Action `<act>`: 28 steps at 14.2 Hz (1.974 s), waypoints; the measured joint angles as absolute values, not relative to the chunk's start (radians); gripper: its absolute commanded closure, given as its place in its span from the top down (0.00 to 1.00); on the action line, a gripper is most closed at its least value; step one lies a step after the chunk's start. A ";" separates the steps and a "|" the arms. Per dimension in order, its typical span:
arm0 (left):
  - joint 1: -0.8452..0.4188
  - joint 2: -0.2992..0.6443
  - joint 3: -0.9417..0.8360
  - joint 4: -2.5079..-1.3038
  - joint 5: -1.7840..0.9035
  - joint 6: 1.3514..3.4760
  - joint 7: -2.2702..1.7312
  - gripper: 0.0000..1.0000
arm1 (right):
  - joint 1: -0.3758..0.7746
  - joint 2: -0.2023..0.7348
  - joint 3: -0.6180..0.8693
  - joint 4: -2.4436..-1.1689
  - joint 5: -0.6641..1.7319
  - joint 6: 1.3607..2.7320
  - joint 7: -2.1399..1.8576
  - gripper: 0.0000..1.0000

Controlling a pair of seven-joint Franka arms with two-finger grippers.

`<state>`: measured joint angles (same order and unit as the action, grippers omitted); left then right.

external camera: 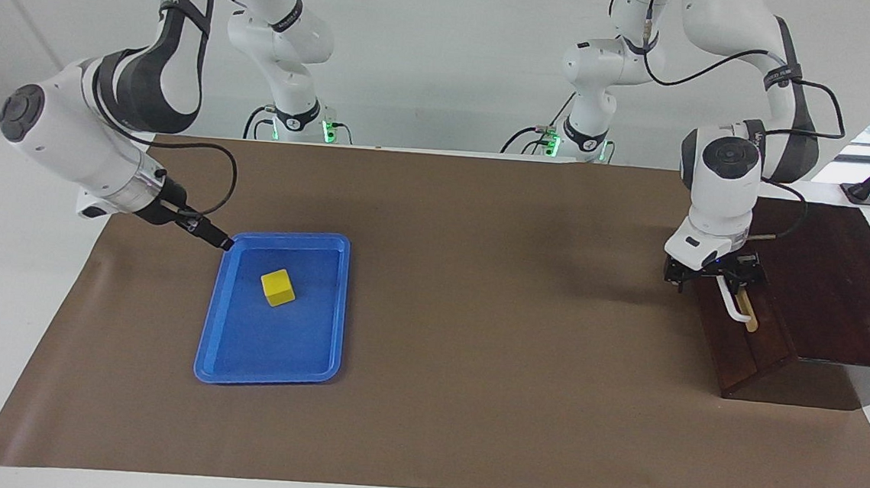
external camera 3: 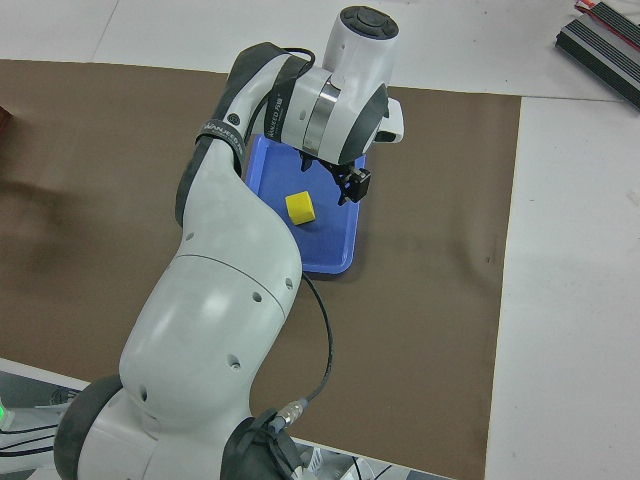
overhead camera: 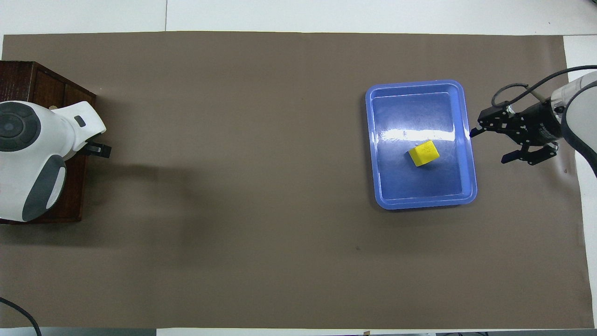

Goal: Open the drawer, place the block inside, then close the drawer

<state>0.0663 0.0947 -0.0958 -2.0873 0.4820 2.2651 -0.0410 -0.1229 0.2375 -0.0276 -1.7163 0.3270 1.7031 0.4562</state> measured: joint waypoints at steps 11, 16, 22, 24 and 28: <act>-0.137 0.093 -0.112 -2.100 0.450 2.265 -0.241 1.00 | -0.136 0.560 -0.026 -1.564 0.457 1.674 0.665 1.00; -0.166 0.093 -0.113 -2.101 0.435 2.262 -0.291 1.00 | -0.130 0.649 -0.023 -1.485 0.504 1.673 0.714 1.00; -0.184 0.092 -0.112 -2.099 0.406 2.246 -0.310 1.00 | -0.124 0.660 -0.020 -1.459 0.569 1.667 0.785 1.00; -0.191 0.092 -0.113 -2.075 0.384 2.182 -0.314 1.00 | -0.124 0.660 -0.016 -1.457 0.570 1.667 0.789 1.00; -0.217 0.090 -0.117 -1.926 0.284 2.002 -0.326 1.00 | -0.124 0.660 -0.010 -1.454 0.579 1.667 0.805 1.00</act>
